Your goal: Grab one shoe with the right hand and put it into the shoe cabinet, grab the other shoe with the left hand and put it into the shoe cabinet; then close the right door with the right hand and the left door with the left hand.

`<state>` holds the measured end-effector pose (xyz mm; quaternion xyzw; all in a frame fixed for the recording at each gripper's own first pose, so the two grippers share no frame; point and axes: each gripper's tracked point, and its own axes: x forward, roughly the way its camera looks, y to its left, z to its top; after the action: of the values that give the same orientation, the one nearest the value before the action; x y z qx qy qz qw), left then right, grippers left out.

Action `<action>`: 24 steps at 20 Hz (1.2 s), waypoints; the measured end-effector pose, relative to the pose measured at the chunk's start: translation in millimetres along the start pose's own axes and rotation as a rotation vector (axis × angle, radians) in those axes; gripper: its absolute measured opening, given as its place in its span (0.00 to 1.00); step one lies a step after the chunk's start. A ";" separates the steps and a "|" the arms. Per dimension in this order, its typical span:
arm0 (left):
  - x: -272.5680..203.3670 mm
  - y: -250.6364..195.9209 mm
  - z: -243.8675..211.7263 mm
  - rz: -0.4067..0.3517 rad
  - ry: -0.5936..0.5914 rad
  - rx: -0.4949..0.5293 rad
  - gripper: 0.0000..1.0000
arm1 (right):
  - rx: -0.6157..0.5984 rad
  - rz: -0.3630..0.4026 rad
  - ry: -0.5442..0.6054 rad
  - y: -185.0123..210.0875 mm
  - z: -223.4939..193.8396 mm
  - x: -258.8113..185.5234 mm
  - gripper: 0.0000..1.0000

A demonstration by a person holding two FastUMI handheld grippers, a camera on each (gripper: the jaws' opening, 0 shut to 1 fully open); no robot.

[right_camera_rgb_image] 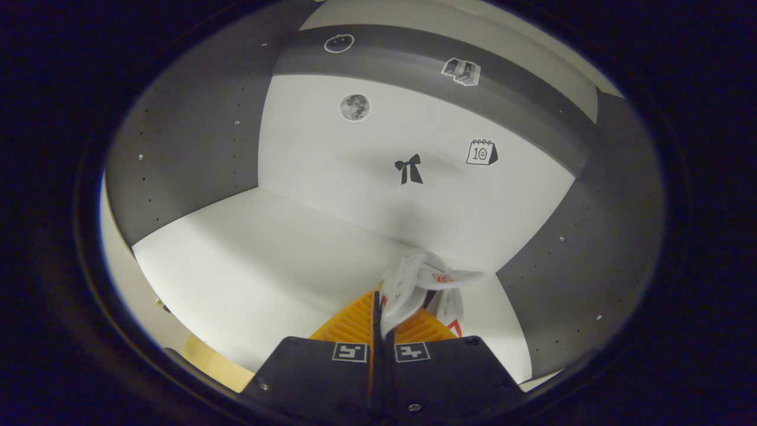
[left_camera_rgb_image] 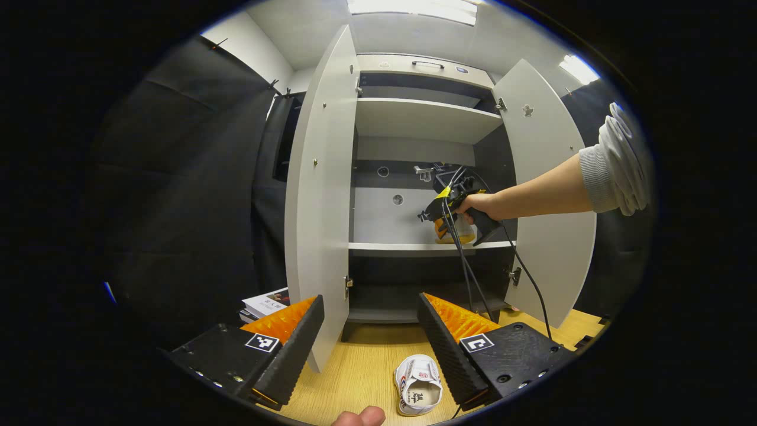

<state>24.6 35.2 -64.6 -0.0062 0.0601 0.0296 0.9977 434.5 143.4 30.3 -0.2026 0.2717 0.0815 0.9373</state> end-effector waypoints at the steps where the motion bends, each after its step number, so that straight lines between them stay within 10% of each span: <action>1: -0.3 0.4 -1.7 0.002 0.006 -0.005 0.95 | -0.005 -0.007 0.010 0.7 -0.7 0.1 0.04; 11: 0.0 5.7 3.5 0.014 -0.010 -0.008 0.95 | -0.008 -0.020 -0.044 -8.3 8.8 -29.9 0.41; 24: -1.2 -10.6 21.4 -0.039 -0.057 -0.009 0.95 | 0.140 0.045 -0.458 -19.6 3.2 -226.8 0.43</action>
<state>26.6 24.9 -43.2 -0.0108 0.0313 0.0106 0.9994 250.8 117.4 162.4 -0.1074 0.0614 0.1270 0.9842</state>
